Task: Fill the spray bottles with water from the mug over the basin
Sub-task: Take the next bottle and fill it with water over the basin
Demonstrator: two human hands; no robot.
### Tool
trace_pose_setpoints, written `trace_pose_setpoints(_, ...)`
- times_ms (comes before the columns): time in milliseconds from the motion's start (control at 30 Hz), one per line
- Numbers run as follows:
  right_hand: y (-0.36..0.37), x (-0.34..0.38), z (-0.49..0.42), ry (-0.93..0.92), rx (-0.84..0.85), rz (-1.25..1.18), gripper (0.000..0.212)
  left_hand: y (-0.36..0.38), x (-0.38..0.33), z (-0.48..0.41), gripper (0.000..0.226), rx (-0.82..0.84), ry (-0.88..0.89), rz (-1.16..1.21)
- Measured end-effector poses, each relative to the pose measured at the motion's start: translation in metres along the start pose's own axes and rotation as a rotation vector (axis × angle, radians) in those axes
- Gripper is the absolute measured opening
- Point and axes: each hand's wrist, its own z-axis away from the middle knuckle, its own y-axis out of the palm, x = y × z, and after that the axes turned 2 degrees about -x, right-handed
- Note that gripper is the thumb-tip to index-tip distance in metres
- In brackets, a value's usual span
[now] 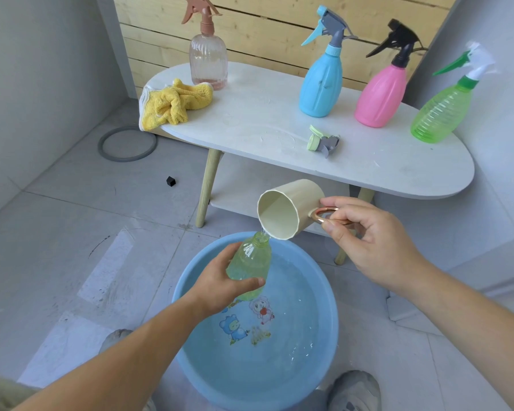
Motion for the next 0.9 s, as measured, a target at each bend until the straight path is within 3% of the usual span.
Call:
trace_pose_setpoints(667, -0.0005, 0.0023, -0.0004, -0.095, 0.0, 0.027, 0.024, 0.0015, 0.0026, -0.0011, 0.083, 0.0, -0.007, 0.011)
trace_pose_setpoints(900, 0.0007, 0.0001, -0.0007, -0.085, 0.004, 0.046, 0.011, 0.002, 0.0046, -0.0022, 0.09, 0.001, -0.02, 0.01)
